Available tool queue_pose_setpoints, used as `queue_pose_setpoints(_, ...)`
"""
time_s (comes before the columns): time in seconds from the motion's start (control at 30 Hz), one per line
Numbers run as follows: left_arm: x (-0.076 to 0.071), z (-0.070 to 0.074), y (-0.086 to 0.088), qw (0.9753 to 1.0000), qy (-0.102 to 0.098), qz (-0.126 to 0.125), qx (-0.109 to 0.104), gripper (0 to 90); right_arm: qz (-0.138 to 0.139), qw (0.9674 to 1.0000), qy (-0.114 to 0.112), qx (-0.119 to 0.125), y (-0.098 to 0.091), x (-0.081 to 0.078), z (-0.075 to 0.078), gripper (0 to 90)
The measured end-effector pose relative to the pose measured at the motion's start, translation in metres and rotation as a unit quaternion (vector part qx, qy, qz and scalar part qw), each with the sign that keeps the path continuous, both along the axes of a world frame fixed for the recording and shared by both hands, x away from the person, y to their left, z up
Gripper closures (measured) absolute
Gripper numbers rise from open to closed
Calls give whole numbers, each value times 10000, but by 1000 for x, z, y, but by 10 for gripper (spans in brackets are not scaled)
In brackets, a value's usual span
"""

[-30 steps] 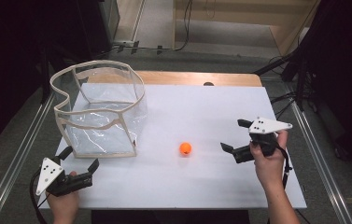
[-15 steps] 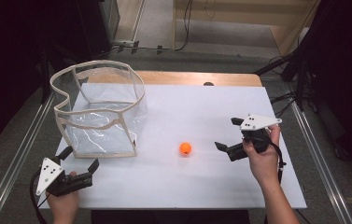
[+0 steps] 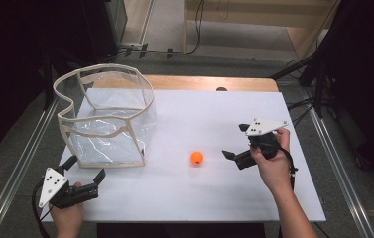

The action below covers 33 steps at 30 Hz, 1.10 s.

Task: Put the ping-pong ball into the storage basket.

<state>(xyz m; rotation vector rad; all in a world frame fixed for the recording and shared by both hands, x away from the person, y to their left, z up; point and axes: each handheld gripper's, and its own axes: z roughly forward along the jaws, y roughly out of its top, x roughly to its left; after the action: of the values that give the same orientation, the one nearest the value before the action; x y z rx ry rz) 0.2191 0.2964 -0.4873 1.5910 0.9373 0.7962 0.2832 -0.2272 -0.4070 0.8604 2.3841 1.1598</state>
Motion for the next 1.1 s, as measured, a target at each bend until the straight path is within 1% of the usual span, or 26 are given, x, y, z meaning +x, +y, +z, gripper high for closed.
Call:
queue_pose_setpoints(0.33,0,0,0,10000,4,-1,12,1,204,9994,136,-225,17,7,-1,0)
queue_pose_setpoints(0.43,0,0,0,10000,4,0,15,1,292,9990,174,-303,22,10,-1,0)
queue_pose_setpoints(0.47,0,0,0,10000,3,-1,14,1,333,9986,226,-350,26,11,-2,0)
queue_pose_setpoints(0.57,0,0,0,10000,1,-3,14,1,376,9982,256,-395,30,13,-2,0)
queue_pose_setpoints(0.8,0,0,0,10000,-1,-3,13,1,543,9963,356,-567,42,18,-4,0)
queue_pose_setpoints(0.83,0,0,0,10000,0,-2,14,1,587,9956,382,-626,45,19,-4,0)
queue_pose_setpoints(1.1,0,0,0,10000,-4,0,14,1,689,9930,510,-810,56,24,-6,0)
